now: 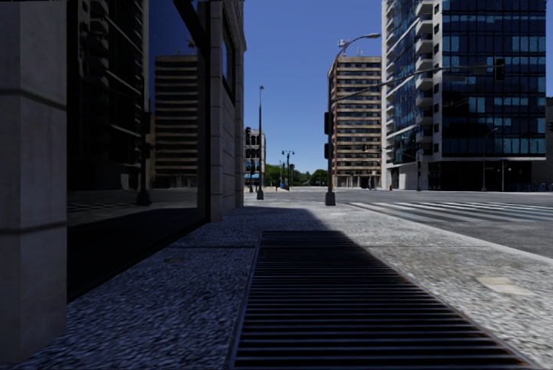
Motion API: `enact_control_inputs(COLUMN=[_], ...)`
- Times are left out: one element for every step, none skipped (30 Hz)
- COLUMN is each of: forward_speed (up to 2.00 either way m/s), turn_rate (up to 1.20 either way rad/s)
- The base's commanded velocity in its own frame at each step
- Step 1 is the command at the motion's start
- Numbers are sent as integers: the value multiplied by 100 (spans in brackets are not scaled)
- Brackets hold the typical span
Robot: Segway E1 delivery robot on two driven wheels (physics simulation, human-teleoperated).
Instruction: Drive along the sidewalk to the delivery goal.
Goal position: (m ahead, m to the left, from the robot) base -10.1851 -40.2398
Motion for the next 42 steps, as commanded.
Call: enact_control_inputs(forward_speed=[192,192,192,192,192,192,192,192,192,192,192,192,192,192,192,192,192,192,192,192,192,192,192,192,192,192,192,192,192,192,192,192,192,192,192,192,192,192,192,192,192,192], turn_rate=[-29,-29,-29,-29,-29,-29,-29,-29,-29,-29,-29,-29,-29,-29,-29,-29,-29,-29,-29,-29,-29,-29,-29,-29,-29,-29,-29,-29,-29,-29,-29,-29,-29,-29,-29,-29,-29,-29,-29,-29,-29,-29])
